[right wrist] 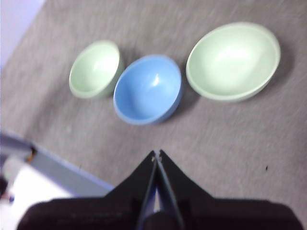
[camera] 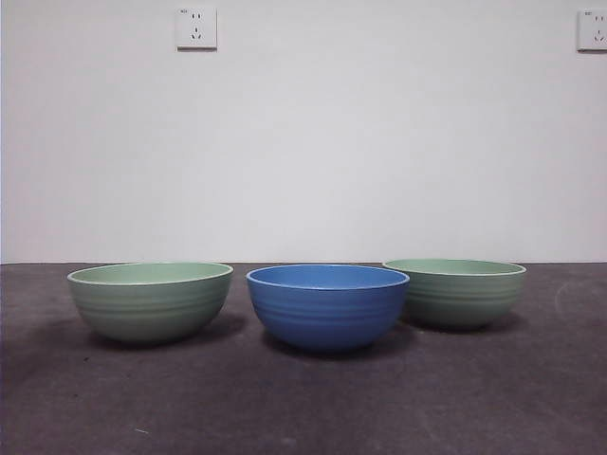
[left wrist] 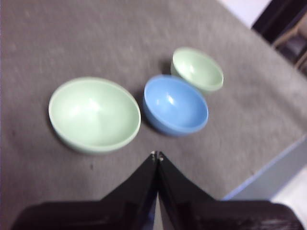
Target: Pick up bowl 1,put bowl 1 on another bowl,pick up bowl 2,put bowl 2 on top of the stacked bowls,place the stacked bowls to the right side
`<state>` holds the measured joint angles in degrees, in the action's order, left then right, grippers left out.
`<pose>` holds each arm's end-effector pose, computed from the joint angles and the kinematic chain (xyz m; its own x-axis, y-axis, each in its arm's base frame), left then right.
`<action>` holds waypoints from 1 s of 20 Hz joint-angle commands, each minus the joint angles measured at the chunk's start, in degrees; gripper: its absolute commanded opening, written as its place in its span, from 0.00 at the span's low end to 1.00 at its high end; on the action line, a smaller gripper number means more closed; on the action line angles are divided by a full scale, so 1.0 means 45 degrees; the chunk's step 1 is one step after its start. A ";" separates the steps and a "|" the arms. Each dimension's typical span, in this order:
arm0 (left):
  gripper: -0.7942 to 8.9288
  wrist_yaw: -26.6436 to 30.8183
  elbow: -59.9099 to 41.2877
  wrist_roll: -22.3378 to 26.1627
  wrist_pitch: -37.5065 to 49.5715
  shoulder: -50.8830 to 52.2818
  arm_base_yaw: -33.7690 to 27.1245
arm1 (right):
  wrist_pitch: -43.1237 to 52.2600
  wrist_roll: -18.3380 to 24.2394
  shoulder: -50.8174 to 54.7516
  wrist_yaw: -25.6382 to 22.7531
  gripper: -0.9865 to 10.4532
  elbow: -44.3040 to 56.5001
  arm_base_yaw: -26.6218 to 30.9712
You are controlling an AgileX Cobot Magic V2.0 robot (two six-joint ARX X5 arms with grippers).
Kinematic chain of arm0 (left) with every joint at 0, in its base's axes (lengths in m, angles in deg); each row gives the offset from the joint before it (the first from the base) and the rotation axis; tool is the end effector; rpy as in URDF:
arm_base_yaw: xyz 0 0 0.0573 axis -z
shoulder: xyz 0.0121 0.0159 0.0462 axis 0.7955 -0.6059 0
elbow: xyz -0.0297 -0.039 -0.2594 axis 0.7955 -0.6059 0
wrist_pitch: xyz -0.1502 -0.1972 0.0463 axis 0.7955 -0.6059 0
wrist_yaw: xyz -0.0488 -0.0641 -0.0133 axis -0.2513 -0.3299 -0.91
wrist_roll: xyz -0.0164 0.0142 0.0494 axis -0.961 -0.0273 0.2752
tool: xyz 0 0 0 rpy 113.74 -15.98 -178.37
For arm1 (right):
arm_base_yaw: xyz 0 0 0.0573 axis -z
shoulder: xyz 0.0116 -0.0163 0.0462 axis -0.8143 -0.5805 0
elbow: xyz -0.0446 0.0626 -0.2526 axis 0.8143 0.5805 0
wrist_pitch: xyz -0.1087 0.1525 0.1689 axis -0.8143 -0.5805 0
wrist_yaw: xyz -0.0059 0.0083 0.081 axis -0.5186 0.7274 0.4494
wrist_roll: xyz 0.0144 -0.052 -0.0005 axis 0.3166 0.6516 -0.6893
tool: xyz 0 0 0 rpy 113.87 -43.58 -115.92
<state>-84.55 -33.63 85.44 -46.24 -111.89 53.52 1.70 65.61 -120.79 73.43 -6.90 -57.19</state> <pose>0.1014 -0.0186 0.2939 0.6428 -0.5988 -0.4777 0.4906 0.8008 -0.3437 0.1321 0.0224 0.3324 0.5188 0.5831 -0.6251 -0.4493 0.8081 0.3809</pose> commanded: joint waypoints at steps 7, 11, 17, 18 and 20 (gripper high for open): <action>0.07 0.0000 0.1671 0.2312 -0.2560 -0.1637 0.0510 | -0.0918 0.1175 -0.0345 0.0010 0.08 -0.0219 -0.0461; 0.08 0.0029 0.1700 0.2307 -0.2574 -0.1729 0.0583 | -0.0913 0.1112 -0.0345 0.0015 0.10 -0.0219 -0.0461; 0.61 0.0019 0.1715 0.1914 -0.2569 -0.1729 0.0578 | -0.0869 0.0772 -0.0345 0.0010 0.55 -0.0219 -0.0461; 0.68 0.0010 0.1719 0.1914 -0.2579 -0.1729 0.0578 | -0.0865 0.0763 -0.0345 0.0010 0.60 -0.0219 -0.0461; 0.70 0.0019 0.1787 0.1914 -0.2618 -0.1729 0.0578 | -0.0865 0.0602 -0.0345 0.0010 0.62 -0.0219 -0.0461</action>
<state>-84.38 -26.00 94.42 -57.91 -119.80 55.95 -2.49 69.22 -122.36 73.41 -7.71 -59.16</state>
